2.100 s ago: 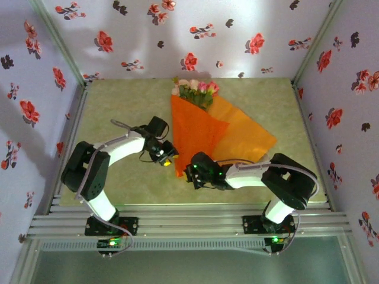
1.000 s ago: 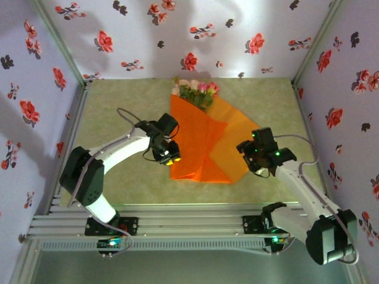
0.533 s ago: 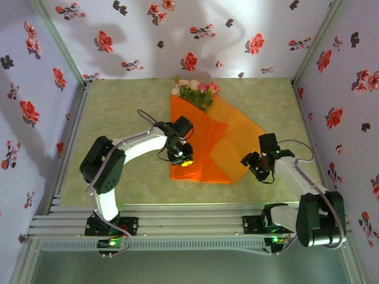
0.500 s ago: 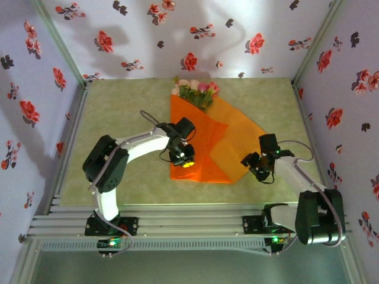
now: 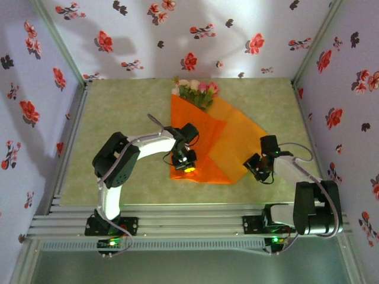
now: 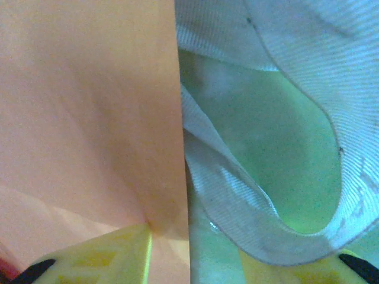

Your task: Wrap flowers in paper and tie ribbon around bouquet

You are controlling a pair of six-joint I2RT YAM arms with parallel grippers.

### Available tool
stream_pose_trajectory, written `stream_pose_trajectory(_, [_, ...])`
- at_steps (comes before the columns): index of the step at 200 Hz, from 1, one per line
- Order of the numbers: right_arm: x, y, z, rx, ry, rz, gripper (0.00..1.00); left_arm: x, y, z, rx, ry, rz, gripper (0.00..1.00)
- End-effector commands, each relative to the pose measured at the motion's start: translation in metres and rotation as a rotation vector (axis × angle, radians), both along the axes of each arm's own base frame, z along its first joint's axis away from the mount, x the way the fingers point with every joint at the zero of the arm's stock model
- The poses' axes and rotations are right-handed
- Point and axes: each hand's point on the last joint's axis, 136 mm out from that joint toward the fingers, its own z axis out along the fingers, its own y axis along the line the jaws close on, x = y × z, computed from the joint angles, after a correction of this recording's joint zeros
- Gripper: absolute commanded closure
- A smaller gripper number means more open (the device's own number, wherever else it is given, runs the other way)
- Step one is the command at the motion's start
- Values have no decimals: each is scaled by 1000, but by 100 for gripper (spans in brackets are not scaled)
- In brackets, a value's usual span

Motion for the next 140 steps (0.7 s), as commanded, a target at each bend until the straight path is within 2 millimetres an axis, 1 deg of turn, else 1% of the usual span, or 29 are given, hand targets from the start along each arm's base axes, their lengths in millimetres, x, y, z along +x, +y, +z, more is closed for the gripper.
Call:
stream_pose_trajectory(1, [49,11,11,41,-192,25,57,-8,10,-11,47,15,-38,93])
stream_pose_trajectory(8, [51,11,15,35,-192,28,57,-8,11,-12,52,15,-38,93])
stream_pose_trajectory(24, [55,7,29,14,-206,30,57,-8,11,-11,51,13,-39,93])
stream_pose_trajectory(38, [55,0,46,-31,-214,21,52,-7,11,-9,49,7,-40,93])
stream_pose_trajectory(47, [52,-10,56,-73,-206,6,48,-7,10,-9,46,6,-42,93])
stream_pose_trajectory(60, [51,-30,70,-134,-204,-34,44,-7,10,-9,46,5,-44,93])
stream_pose_trajectory(74, [59,-51,84,-163,-241,-74,41,-8,11,-9,45,6,-44,93])
stream_pose_trajectory(80, [62,-63,87,-173,-244,-95,40,-8,10,-9,43,6,-46,93])
stream_pose_trajectory(96, [76,-86,86,-176,-231,-130,39,-7,10,-8,41,2,-51,93])
stream_pose_trajectory(108, [90,-93,82,-175,-213,-112,39,-7,10,-8,41,3,-53,93])
stream_pose_trajectory(125, [100,-102,63,-188,-128,-98,38,-6,9,-7,37,-1,-56,93])
stream_pose_trajectory(140, [104,-113,49,-183,-122,-121,38,-5,8,-6,37,-2,-59,94])
